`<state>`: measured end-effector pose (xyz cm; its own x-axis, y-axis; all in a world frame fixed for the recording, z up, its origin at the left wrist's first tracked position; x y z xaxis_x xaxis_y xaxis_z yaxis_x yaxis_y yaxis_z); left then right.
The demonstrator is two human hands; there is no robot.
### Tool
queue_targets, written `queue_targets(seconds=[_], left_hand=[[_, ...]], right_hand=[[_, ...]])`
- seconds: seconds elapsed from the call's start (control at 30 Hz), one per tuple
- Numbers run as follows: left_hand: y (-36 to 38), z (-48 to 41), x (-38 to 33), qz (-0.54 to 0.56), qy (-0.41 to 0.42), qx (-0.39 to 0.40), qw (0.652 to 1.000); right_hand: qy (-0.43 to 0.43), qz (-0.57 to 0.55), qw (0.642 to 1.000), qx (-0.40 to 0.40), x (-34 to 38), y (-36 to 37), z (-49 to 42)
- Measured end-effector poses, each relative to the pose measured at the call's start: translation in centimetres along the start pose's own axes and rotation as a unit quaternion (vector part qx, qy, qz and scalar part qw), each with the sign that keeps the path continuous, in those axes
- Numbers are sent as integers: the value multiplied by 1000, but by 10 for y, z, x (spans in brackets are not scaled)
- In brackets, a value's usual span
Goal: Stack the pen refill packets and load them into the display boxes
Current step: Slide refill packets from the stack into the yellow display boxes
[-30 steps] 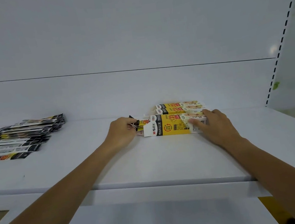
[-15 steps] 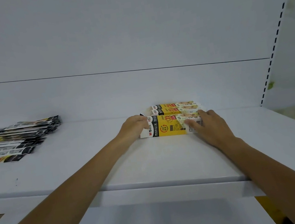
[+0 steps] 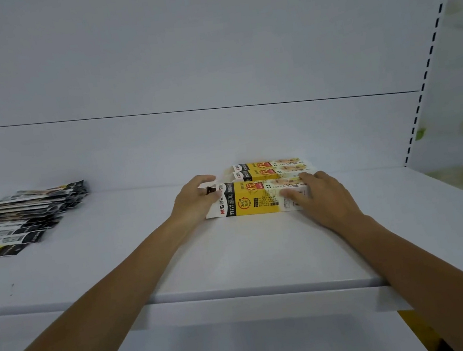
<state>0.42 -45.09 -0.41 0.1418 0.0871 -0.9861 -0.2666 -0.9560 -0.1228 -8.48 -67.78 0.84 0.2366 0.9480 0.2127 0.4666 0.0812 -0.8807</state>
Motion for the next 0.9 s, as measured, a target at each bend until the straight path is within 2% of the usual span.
queue_targets(seconds=[0.1,0.17,0.37,0.57,0.77,0.9], left_hand=[[-13,2,4,50,-10,-49,998],[-18,2,4,37,-2,-67,997],[-14,-2,7,32,-8,-47,998],[-26,-4,0,-9,38,-157,987],[-10,2,-1,-92,57,-68,992],[2,1,9,-84,-1,-4,996]], right_hand=[[2,-7,1000,-5,-1,0,0],[2,-9,1000,-10,-1,-1,0],[4,-10,1000,-1,-1,1,0],[5,-14,1000,1,-2,1,0],[14,-20,1000,2,-7,3,-2],[15,-28,999,7,-10,5,-3]])
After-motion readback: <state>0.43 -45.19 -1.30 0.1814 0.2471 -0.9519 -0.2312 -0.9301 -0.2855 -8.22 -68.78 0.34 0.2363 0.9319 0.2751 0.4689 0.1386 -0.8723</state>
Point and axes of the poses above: each hand's wrist, its own z-axis away from the middle knuckle, its own y-axis out of the palm, x = y × z, the point moved 8 cm from there along -z, towards the middle knuckle, and after that the axes turned 8 degrees about z, right-handed, at the moved point
